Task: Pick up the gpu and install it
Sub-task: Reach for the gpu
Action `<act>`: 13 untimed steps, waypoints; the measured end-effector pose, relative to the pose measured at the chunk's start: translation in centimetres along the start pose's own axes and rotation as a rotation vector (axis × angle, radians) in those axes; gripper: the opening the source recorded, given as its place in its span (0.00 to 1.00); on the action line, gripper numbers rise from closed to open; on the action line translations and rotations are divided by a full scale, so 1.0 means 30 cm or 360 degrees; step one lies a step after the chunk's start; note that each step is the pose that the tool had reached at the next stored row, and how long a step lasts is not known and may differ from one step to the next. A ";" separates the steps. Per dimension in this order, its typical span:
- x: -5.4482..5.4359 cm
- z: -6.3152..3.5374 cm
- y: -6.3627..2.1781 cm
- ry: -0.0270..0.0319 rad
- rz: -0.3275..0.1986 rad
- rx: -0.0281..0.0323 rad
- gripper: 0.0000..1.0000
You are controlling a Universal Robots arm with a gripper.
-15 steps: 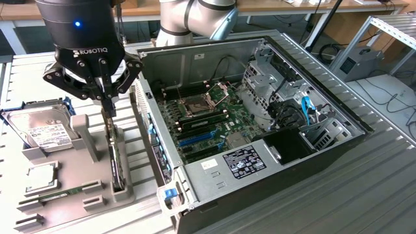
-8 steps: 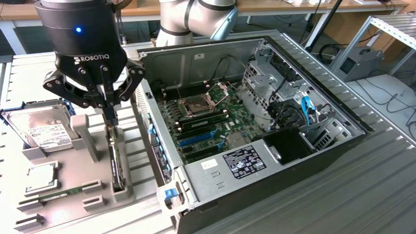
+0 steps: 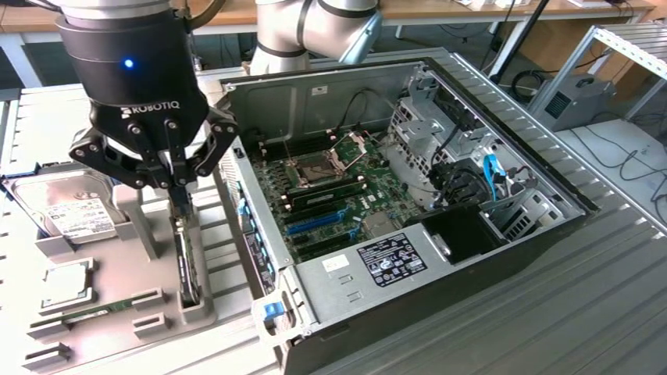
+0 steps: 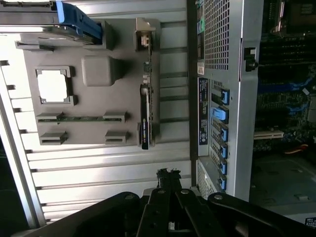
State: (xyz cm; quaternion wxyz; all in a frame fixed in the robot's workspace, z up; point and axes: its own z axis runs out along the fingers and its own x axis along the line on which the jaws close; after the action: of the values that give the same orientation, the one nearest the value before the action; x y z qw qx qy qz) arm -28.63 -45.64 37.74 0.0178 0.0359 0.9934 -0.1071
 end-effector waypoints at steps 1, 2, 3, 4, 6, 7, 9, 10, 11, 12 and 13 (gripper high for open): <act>0.000 0.001 -0.006 0.00001 0.0000 -0.00034 0.11; -0.001 0.003 -0.012 0.00004 0.0000 -0.00077 0.11; -0.001 0.004 -0.017 0.00005 0.0000 -0.00114 0.11; -0.002 0.005 -0.023 0.00009 0.0001 -0.00150 0.11; -0.002 0.007 -0.030 0.00012 0.0001 -0.00194 0.11; -0.002 0.008 -0.034 0.00013 0.0001 -0.00209 0.11; -0.002 0.011 -0.047 0.00024 0.0001 -0.00347 0.11; -0.003 0.011 -0.050 0.00027 0.0001 -0.00393 0.11; -0.003 0.012 -0.053 0.00029 0.0001 -0.00419 0.11; -0.002 0.012 -0.055 0.00027 0.0001 -0.00440 0.11; -0.002 0.013 -0.058 0.00023 0.0002 -0.00468 0.11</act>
State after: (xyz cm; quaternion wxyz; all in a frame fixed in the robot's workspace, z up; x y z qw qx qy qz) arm -28.69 -47.42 37.73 0.0177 0.0362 0.9949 -0.0925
